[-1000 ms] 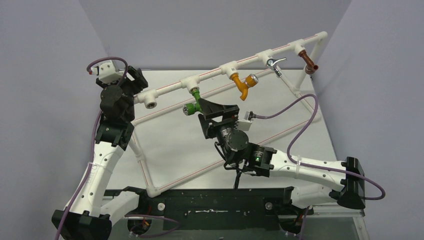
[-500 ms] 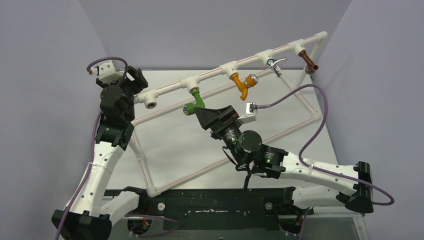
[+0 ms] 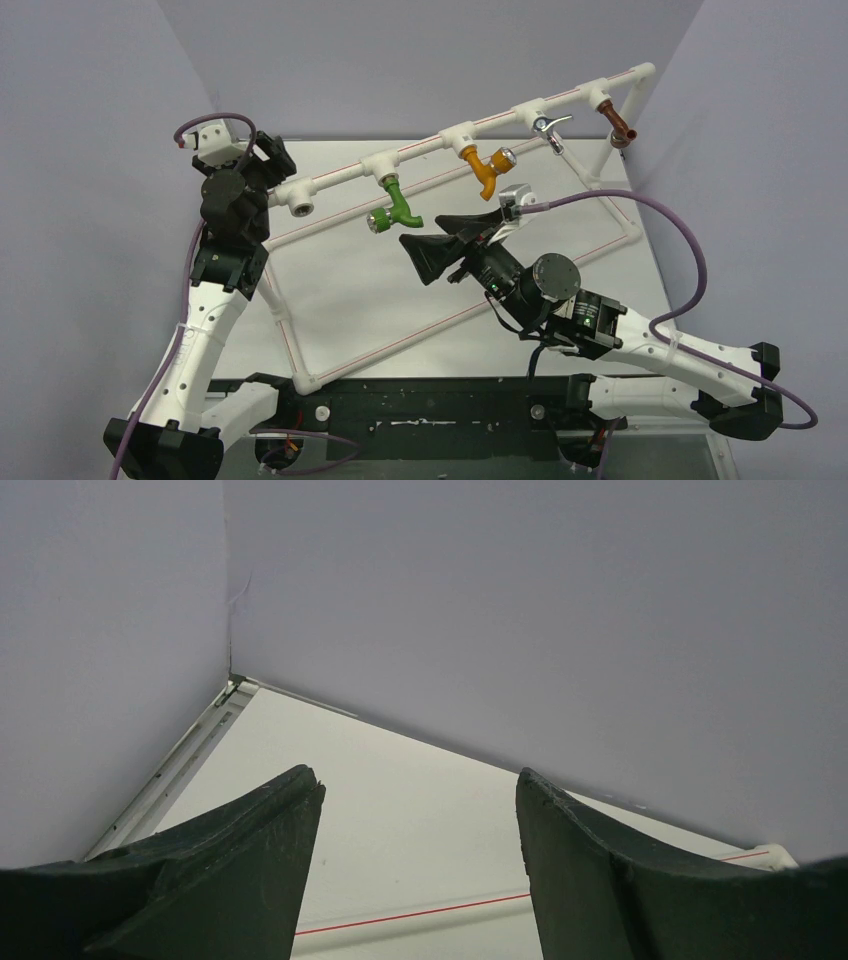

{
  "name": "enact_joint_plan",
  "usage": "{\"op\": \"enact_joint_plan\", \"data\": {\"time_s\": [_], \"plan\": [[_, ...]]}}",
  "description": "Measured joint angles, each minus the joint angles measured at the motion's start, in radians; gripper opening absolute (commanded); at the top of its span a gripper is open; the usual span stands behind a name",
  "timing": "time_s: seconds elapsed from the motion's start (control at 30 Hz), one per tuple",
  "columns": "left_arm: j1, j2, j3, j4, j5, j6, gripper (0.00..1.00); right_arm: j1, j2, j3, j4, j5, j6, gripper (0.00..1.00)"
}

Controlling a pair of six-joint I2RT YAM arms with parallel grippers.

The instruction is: Install the water faucets

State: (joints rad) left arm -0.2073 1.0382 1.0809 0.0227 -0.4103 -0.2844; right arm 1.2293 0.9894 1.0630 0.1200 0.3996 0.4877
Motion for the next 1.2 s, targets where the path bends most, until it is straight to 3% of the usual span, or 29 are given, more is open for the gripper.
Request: {"op": "enact_joint_plan", "data": {"time_s": [0.53,0.87,1.2], "plan": [[0.001,0.004,0.002,0.0,0.0,0.003,0.68,0.001,-0.002,0.069,-0.151,-0.335,-1.007,0.81],[0.001,0.004,0.002,0.0,0.0,0.003,0.68,0.007,0.045,-0.024,-0.105,-0.295,-1.6,0.82],[0.001,0.005,0.003,-0.001,0.0,0.003,0.69,0.029,0.162,-0.074,0.109,-0.148,-1.915,0.77]]}}
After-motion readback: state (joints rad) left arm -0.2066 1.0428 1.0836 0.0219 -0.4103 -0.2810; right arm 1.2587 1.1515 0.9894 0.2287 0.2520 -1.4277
